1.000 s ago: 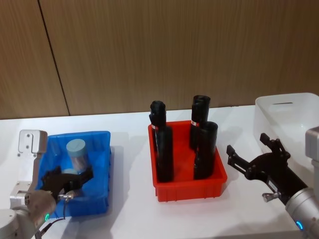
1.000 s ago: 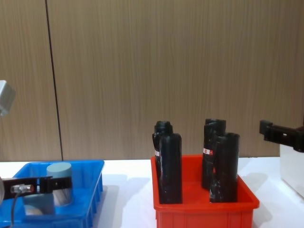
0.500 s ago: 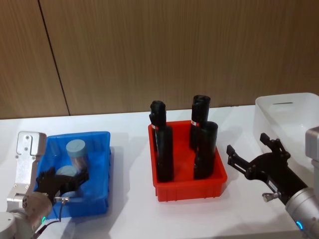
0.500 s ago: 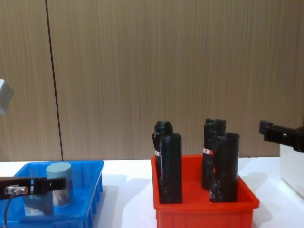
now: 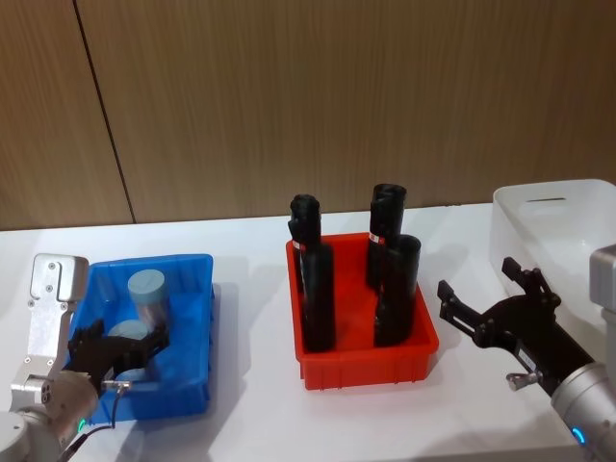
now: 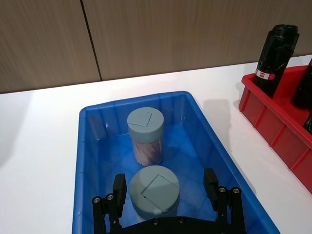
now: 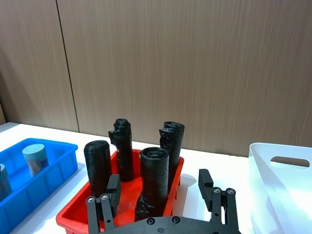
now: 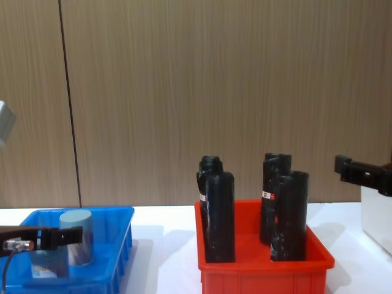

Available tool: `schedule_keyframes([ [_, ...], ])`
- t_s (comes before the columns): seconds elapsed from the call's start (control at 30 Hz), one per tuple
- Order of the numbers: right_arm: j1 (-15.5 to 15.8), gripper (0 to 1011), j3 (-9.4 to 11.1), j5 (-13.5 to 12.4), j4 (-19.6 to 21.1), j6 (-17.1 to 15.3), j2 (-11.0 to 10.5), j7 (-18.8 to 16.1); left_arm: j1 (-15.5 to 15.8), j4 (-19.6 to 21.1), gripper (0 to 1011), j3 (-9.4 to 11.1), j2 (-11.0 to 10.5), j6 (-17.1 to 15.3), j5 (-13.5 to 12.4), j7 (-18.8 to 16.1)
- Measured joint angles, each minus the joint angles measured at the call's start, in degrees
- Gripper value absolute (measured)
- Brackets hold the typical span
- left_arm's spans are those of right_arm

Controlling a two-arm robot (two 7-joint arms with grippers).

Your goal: Pick the cotton swabs from the blue box and place them into the white box.

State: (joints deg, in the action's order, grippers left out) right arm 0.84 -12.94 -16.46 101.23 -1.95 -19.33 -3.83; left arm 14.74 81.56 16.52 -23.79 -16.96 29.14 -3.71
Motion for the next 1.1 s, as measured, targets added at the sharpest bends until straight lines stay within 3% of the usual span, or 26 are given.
schedule_keyframes([
  [0.57,0.0,1001,0.0,0.0,0.0,0.0,0.0,0.0,-0.2,-1.0,1000,-0.5,0.0,-0.2,-1.2,-0.9],
  [1.1,0.0,1002,0.0,0.0,0.0,0.0,0.0,0.0,1.2,-5.3,1000,-0.6,0.8,3.8,-1.3,4.2],
])
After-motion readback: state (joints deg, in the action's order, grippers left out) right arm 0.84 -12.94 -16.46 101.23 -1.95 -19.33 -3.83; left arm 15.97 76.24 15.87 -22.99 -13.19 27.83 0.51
